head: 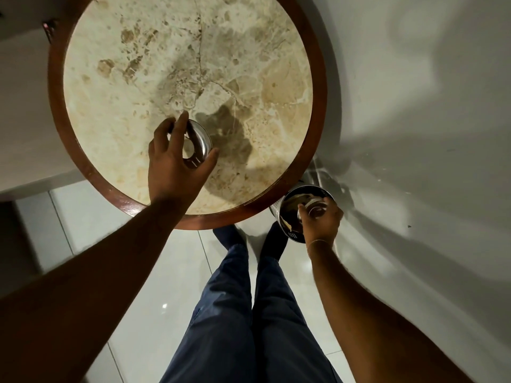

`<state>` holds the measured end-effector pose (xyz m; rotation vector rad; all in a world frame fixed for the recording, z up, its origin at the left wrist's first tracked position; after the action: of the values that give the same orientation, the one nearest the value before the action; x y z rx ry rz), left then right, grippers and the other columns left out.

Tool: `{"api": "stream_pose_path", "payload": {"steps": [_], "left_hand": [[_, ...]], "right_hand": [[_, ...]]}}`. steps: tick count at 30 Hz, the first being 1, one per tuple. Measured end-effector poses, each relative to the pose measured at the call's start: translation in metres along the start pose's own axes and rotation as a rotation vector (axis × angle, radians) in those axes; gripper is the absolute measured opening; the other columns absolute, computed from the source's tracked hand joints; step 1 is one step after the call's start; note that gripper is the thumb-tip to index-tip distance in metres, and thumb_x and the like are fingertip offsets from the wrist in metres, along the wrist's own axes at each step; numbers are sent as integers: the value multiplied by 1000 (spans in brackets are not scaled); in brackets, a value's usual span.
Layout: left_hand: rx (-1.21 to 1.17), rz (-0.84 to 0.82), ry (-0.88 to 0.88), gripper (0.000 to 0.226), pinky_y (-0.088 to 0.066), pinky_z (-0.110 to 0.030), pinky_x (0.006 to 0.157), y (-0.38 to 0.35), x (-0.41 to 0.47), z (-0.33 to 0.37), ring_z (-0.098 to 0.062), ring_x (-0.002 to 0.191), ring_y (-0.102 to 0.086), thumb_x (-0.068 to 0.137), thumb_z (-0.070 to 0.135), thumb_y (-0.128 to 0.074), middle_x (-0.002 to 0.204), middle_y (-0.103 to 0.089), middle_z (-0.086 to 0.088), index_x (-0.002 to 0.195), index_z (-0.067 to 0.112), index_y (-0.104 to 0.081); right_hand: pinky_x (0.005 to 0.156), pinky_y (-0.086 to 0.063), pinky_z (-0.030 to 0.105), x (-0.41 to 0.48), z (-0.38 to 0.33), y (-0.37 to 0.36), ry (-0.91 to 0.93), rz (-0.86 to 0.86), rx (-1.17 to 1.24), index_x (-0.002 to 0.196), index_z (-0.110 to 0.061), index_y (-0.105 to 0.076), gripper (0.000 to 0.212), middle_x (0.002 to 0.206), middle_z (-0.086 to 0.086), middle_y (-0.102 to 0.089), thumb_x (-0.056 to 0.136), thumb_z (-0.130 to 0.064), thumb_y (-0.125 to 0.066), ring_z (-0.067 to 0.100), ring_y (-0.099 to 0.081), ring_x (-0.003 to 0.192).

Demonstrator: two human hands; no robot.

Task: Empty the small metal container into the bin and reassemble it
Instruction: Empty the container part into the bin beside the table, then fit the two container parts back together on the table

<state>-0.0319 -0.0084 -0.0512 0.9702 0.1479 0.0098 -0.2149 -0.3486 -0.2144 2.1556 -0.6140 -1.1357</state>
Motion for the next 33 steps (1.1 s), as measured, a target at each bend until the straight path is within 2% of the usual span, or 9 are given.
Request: {"api": "stream_pose_path", "payload": {"steps": [8,11,14,18,20,24,29,31,33], "left_hand": [[12,-7,13,87,-47,-48,116,-4,-2,0,-38,147,-47,91,59,-73,162,-46,-13,165,25,-40],[4,-24,16,88,-49,-48,113,-6,-7,1,-39,146,-47,90,60,-72,162,-45,-13,165,26,-40],[-4,-26,46,88,-49,-48,111,-11,-9,1,-39,147,-46,90,62,-70,162,-45,-12,165,27,-40],[-28,-24,29,88,-51,-49,111,-6,-9,14,-36,146,-48,91,63,-71,161,-46,-10,165,27,-39],[-56,-50,42,89,-54,-53,109,-10,-13,13,-35,145,-50,90,64,-70,160,-46,-9,165,28,-39],[-152,-125,57,94,-57,-57,105,-11,-14,19,-31,144,-54,86,69,-69,158,-49,-6,165,30,-37],[-212,-225,-15,102,-58,-47,107,-2,-1,55,-24,140,-56,84,71,-71,155,-53,-5,168,29,-32],[-216,-245,-92,103,-57,-46,107,3,7,75,-23,139,-57,82,70,-73,153,-55,-4,168,29,-33],[-204,-268,-168,105,-55,-47,109,4,16,92,-24,140,-56,81,65,-81,155,-55,-4,168,27,-36]], "right_hand": [[105,-53,50,-2,-6,-5,62,1,-98,137,-15,-62,75,135,19,-63,71,-37,-90,39,-58,127],[103,-52,44,-9,2,-3,-38,-11,-19,136,-17,-63,71,137,17,-60,73,-34,-90,39,-60,126],[91,-52,34,-11,6,5,-250,-23,299,133,-16,-66,53,131,9,-67,84,-29,-83,36,-65,123],[87,-61,48,-22,-26,25,-533,-215,942,139,-17,-61,58,133,14,-68,92,-50,-59,36,-65,122],[90,-60,48,-29,-45,35,-524,-287,1148,137,-14,-61,64,129,15,-68,91,-55,-50,39,-65,124],[92,-56,43,-32,-98,56,-438,-475,1328,127,-12,-66,61,124,18,-69,88,-54,-46,40,-70,118],[99,-54,55,-34,-175,48,-334,-598,1352,145,-4,-56,75,147,27,-57,87,-52,-52,49,-54,138],[107,-48,60,-39,-206,38,-300,-644,1316,145,-6,-57,70,146,27,-58,89,-49,-54,48,-52,141],[98,-55,52,-47,-235,28,-268,-708,1257,142,-5,-60,65,133,20,-67,93,-48,-53,38,-65,126]]}}
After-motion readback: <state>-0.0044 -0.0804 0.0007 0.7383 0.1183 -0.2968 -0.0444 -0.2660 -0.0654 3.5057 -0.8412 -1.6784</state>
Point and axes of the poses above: each hand's wrist, its own x-axis towards the middle knuckle, its own y-axis out of the back of the hand, z = x × y, the point moved 6 cm from there along x, towards the middle knuckle
